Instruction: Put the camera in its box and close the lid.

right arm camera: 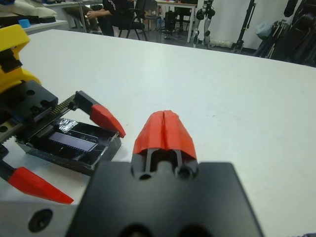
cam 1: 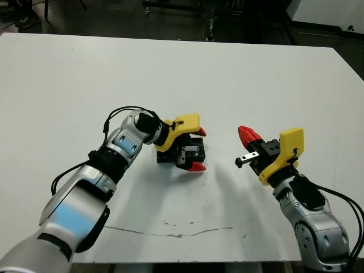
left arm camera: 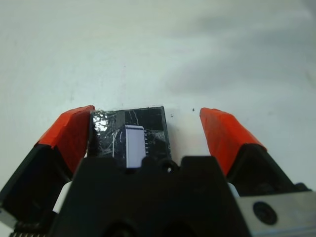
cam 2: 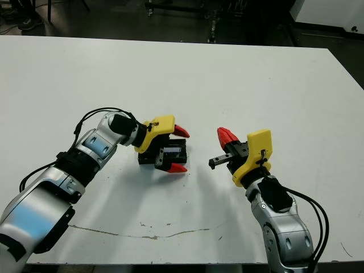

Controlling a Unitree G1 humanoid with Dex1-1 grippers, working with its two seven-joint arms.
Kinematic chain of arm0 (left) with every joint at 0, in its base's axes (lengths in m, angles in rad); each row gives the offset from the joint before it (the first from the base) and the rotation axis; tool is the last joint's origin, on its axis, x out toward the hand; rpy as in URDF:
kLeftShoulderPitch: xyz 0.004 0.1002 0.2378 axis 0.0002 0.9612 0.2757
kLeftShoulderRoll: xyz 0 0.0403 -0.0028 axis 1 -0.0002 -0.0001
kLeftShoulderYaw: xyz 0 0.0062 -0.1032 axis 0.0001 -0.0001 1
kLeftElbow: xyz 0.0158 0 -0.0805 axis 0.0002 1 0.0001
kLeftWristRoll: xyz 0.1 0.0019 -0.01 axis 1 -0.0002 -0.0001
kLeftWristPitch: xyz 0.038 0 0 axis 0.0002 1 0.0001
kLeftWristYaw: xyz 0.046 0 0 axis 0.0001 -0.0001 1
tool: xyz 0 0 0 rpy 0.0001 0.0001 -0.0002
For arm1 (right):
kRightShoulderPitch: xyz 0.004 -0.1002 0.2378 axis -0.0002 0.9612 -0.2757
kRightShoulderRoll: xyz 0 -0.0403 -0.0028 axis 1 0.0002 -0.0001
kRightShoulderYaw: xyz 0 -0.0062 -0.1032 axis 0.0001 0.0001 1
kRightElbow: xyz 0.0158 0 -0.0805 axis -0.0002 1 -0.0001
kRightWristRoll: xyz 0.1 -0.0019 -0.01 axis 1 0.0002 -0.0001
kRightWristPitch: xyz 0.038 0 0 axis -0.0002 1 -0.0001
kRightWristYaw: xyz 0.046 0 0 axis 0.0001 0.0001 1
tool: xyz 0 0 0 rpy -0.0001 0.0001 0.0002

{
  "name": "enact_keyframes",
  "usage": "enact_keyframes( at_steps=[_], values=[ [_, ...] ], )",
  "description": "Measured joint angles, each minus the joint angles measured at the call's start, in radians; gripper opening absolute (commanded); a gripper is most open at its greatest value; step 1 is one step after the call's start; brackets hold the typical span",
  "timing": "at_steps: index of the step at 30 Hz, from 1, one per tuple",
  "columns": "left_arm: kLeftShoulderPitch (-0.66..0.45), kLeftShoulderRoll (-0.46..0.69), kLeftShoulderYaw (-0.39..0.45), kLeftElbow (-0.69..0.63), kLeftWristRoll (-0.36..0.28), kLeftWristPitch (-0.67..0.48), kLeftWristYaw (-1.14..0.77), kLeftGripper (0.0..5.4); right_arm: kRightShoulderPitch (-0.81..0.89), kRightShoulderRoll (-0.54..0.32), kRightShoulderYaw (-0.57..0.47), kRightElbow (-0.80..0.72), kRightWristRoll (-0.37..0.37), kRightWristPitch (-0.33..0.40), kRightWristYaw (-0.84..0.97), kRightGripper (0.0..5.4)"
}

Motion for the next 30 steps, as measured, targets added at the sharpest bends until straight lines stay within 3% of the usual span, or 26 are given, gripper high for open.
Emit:
enact_keyframes(
  at_steps=[6, 13, 16, 23, 30],
  values=[
    [0.033, 0.01, 0.001, -0.114, -0.011, 0.096, 0.016, 5.39, -0.009, 0.0, -0.021, -0.006, 0.012, -0.002, 0.0, 0.0],
    [0.044, 0.01, 0.014, -0.132, -0.029, 0.115, 0.025, 5.39, -0.011, 0.0, -0.032, -0.023, 0.037, 0.014, -0.001, 0.0],
    [0.054, 0.014, 0.018, -0.127, -0.03, 0.056, 0.026, 5.39, -0.011, 0.0, -0.032, -0.033, 0.041, 0.048, -0.008, 0.0],
    [0.058, 0.027, 0.013, -0.065, -0.003, -0.126, 0.051, 5.39, -0.01, -0.001, -0.028, -0.028, 0.029, 0.01, -0.002, 0.0],
    [0.023, 0.019, 0.012, 0.017, 0.031, -0.17, 0.12, 5.39, -0.009, -0.001, -0.028, -0.017, 0.03, -0.007, 0.008, 0.0]
  ],
)
